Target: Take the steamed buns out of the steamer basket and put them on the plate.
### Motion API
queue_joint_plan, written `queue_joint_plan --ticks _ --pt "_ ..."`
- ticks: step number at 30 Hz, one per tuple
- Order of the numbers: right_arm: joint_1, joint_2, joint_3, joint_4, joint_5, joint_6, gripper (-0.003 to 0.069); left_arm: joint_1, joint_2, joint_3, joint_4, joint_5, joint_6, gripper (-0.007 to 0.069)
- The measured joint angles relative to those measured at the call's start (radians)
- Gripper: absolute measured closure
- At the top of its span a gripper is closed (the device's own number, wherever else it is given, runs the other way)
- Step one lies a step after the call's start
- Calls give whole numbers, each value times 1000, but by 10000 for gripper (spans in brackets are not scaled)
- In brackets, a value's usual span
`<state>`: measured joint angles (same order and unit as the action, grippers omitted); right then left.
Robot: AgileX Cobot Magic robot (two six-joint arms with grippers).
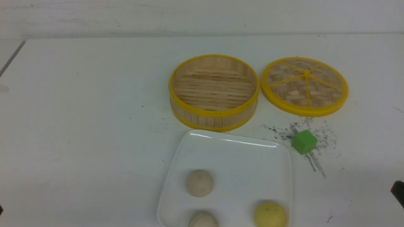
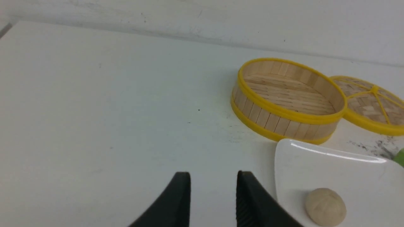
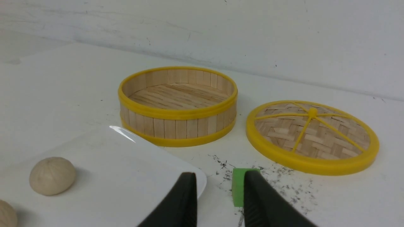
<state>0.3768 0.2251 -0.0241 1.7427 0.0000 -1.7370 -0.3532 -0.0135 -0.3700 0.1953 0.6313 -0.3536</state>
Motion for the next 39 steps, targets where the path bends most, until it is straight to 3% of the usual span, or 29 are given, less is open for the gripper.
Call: queue_joint_plan --ticks 6,17,25,30,39 --pt "0 0 0 0 0 0 419 0 0 0 12 -107 61 384" --pt "0 0 0 0 0 0 419 0 0 117 191 -81 36 384" --pt "0 0 0 0 0 0 419 0 0 230 199 -93 -100 384" --pt "0 0 0 0 0 0 419 10 0 273 199 -110 -105 384" --pt "0 0 0 0 0 0 419 141 0 372 133 -168 -23 384"
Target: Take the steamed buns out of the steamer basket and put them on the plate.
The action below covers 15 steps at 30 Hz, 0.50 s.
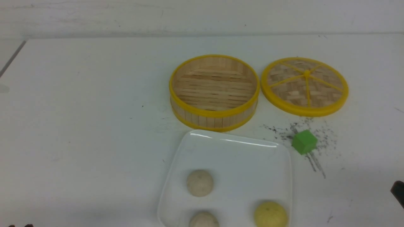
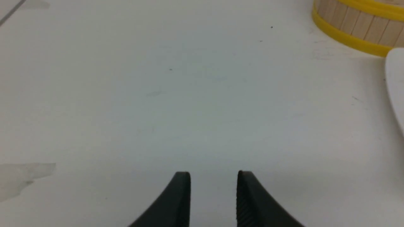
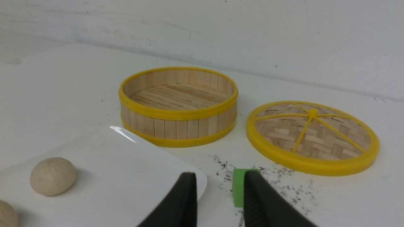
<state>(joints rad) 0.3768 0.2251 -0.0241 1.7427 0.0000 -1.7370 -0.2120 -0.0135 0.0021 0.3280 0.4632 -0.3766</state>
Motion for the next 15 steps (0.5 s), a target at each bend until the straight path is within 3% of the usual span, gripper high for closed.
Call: queue_joint_plan --ticks 7,15 --pt "0 0 0 0 0 0 419 159 0 17 -49 -50 114 384" --pt "0 0 0 0 0 0 419 207 0 17 -57 -53 121 384"
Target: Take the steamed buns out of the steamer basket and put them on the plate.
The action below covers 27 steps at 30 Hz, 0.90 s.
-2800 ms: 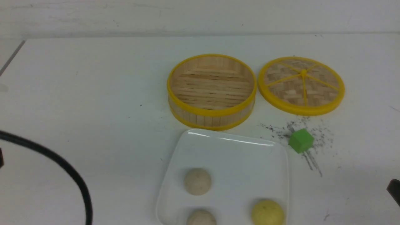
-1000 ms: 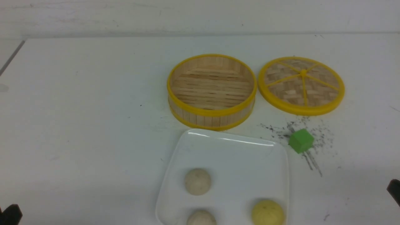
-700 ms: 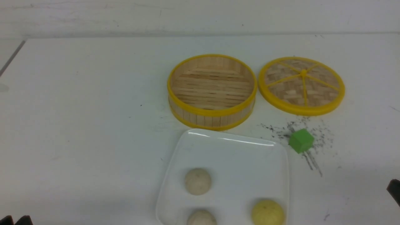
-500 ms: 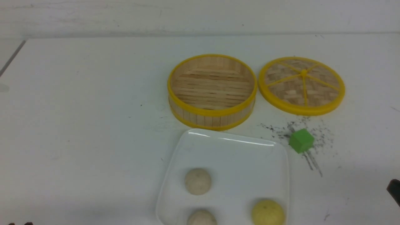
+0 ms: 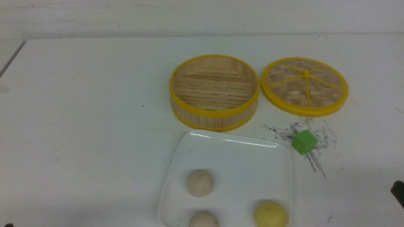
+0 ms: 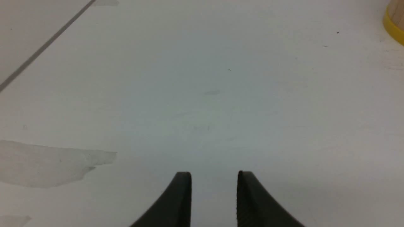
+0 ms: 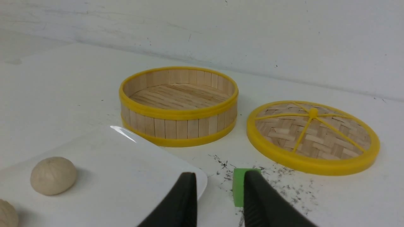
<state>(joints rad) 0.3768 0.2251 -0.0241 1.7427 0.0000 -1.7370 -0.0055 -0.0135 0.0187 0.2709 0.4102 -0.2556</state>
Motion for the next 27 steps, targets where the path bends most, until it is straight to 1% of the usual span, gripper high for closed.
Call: queue_joint_plan --ticks 8,11,13,23,27 --pt "0 0 0 0 0 0 419 1 0 0 -4 -1 2 384" --pt "0 0 0 0 0 0 419 20 0 0 -4 -1 4 384" --pt "0 0 0 0 0 0 419 40 0 0 -4 -1 22 384" --pt "0 0 0 0 0 0 419 38 0 0 -5 -1 72 384" --pt "0 0 0 0 0 0 419 38 0 0 -8 -1 74 384"
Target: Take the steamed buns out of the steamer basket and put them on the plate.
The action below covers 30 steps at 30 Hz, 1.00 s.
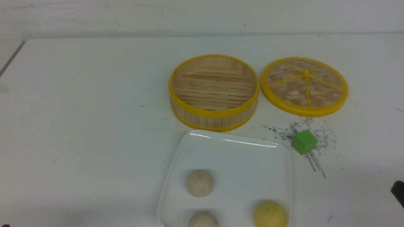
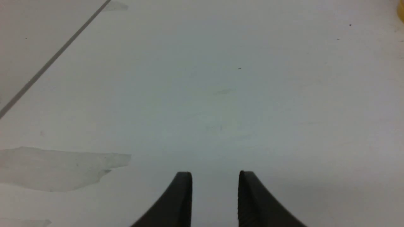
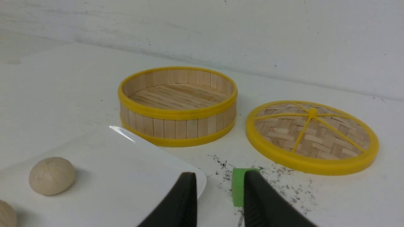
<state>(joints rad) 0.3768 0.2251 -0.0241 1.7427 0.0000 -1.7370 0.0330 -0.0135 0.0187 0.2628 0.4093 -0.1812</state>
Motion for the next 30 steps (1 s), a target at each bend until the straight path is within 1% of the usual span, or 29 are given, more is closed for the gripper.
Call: queue_joint_plan --ticks 21,26,27,30 --pt "0 0 0 0 0 0 419 0 0 0 0 0 1 384" --pt "0 0 0 0 -36 -32 419 0 0 0 0 0 1 384" --pt "0 0 3 0 -64 -29 419 0 0 0 0 0 1 384" --pt "-5 0 14 3 -123 61 419 0 0 0 0 0 1 384"
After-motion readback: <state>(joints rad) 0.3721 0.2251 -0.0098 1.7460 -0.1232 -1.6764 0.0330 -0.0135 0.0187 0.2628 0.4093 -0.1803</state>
